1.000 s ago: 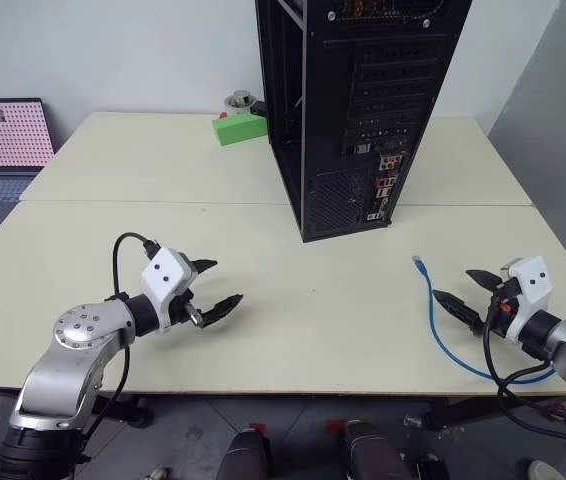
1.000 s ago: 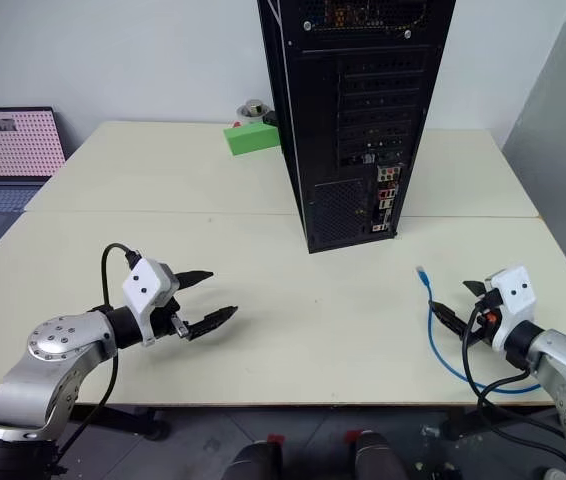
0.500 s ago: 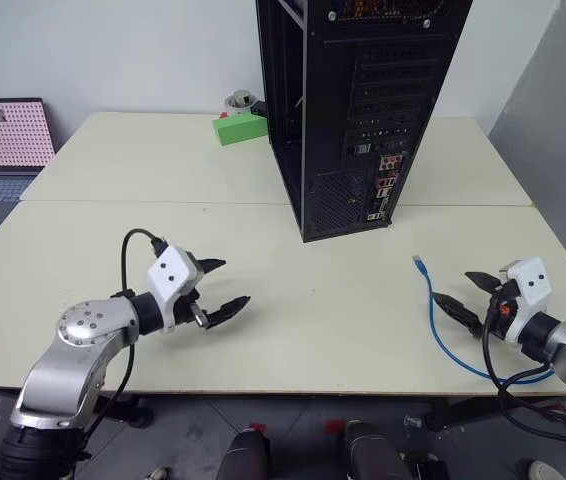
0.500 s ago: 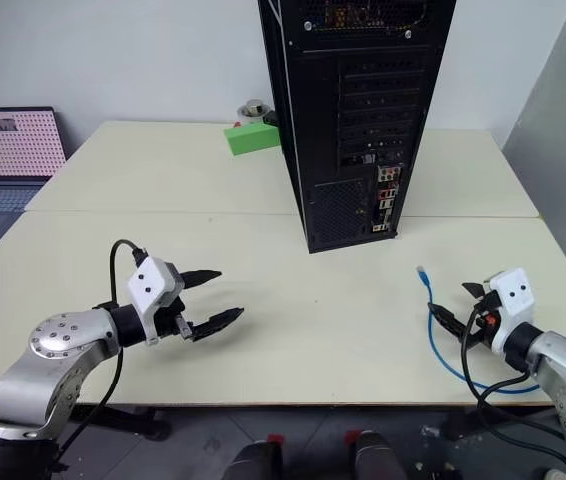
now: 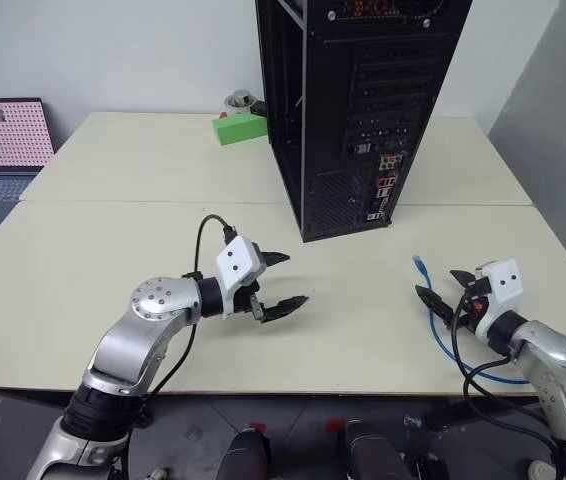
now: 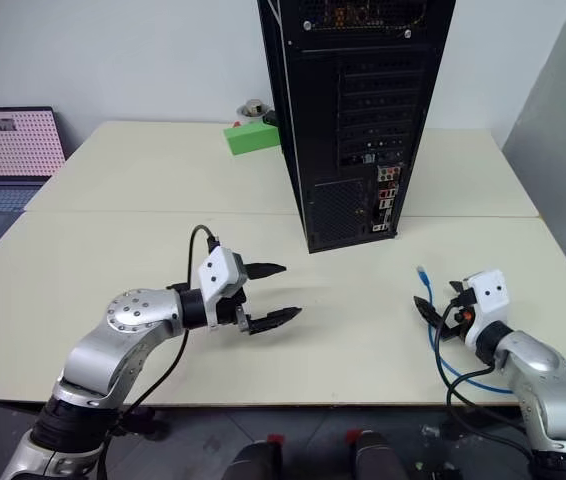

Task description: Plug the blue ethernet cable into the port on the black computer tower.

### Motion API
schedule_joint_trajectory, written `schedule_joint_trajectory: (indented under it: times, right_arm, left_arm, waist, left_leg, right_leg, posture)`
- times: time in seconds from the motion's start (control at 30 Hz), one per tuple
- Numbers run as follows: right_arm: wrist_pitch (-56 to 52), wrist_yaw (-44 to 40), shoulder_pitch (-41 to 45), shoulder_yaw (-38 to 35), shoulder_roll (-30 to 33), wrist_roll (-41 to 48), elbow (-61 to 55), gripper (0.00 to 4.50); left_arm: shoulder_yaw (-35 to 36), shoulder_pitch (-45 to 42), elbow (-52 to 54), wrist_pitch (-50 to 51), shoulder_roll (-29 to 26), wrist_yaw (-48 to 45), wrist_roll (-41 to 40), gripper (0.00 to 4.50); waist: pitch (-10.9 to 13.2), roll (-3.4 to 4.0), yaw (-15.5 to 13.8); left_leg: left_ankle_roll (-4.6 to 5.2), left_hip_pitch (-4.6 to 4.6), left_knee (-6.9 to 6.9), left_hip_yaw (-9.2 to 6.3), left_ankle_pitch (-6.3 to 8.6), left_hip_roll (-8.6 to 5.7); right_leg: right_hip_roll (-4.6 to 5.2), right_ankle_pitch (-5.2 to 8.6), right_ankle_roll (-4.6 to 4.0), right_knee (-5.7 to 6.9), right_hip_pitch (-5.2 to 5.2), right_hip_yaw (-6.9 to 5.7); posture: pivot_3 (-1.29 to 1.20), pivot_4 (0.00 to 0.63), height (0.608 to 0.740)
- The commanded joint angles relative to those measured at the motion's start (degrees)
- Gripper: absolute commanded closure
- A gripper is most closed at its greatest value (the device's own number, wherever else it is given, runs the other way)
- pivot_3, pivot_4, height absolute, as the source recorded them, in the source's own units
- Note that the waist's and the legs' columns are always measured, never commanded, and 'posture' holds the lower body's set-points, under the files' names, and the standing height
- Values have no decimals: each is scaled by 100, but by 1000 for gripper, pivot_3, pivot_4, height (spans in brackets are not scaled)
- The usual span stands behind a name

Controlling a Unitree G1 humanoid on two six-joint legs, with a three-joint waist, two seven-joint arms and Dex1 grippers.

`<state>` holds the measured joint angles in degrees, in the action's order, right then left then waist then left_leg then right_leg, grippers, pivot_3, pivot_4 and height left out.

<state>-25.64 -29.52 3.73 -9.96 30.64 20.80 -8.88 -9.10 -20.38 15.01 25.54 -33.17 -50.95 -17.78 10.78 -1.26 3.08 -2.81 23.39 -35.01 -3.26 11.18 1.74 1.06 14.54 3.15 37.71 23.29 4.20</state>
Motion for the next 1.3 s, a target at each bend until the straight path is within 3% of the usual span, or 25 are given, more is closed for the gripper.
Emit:
schedule_joint_trajectory:
  times: [0.03,0.27,0.7,0.9,1.3]
  right_arm:
    - [512,253,500,63,-217,-375,699,0]
    - [728,363,996,296,-453,-766,1591,0]
    - [561,476,954,365,-540,-950,1607,3176]
    - [575,291,1016,438,-418,-983,1513,4345]
    - [310,-1811,1351,1946,348,-750,-515,4408]
  left_arm:
    - [-286,-270,-66,-239,181,-129,124,15]
    - [-454,-308,-208,-435,233,-148,339,15]
    - [-397,-222,-218,-484,237,-87,448,0]
    - [-343,-283,-323,-458,279,-59,417,0]
    - [-481,-501,-751,-693,129,-501,540,0]
  waist:
    - [0,0,3]
    - [-1,1,5]
    - [-1,0,5]
    - [-2,-1,5]
    - [0,1,16]
  left_leg:
    - [0,-1,-3,0,0,0]
    - [0,1,-1,-1,0,-1]
    - [0,-3,-5,-2,0,-1]
    - [0,-3,-6,-2,0,-1]
    - [0,-1,-3,-4,0,1]
  right_leg:
    - [-1,0,0,2,-2,0]
    - [-1,-17,29,3,-1,0]
    - [-1,-18,31,3,-6,0]
    - [0,-18,30,3,-8,0]
    - [-4,-17,31,5,0,-2]
  posture:
    - [0,150,740]
    - [0,150,740]
    - [0,150,740]
    - [0,150,740]
    - [0,150,740]
